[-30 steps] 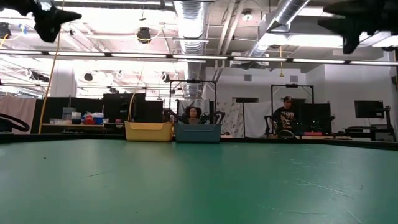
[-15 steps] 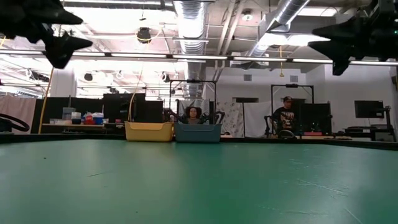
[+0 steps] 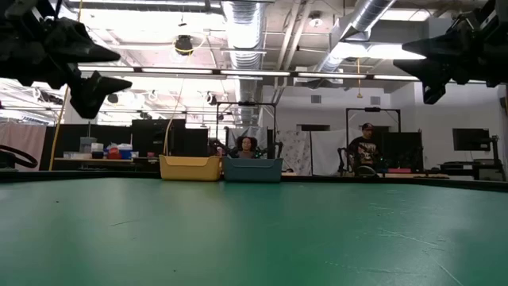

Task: Sort Halloween decoration
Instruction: Return to Home Position

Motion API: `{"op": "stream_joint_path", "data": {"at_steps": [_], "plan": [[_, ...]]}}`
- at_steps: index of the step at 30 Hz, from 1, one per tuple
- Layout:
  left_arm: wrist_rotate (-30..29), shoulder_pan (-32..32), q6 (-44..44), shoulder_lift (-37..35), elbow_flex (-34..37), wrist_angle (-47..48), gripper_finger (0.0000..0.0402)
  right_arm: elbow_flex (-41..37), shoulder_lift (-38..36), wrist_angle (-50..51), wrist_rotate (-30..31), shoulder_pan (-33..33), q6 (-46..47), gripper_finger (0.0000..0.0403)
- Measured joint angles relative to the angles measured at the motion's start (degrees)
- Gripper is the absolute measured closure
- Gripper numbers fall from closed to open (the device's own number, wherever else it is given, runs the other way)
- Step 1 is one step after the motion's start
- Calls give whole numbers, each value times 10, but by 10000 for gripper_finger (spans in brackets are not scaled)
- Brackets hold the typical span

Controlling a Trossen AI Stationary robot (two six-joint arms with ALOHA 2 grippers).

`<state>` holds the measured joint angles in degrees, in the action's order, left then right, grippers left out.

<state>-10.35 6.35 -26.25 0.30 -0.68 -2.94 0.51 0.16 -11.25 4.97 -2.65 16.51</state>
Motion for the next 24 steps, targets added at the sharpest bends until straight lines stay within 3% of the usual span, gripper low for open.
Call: {"op": "stream_joint_path", "data": {"at_steps": [4,13,24], "plan": [[-6,0,6,-1,0,-6,170,0,0,27,4,11,-3,253],[-17,0,14,0,1,-5,170,-1,2,77,81,44,-8,253],[-30,0,-4,0,1,-6,170,-1,17,80,85,48,-31,253]]}}
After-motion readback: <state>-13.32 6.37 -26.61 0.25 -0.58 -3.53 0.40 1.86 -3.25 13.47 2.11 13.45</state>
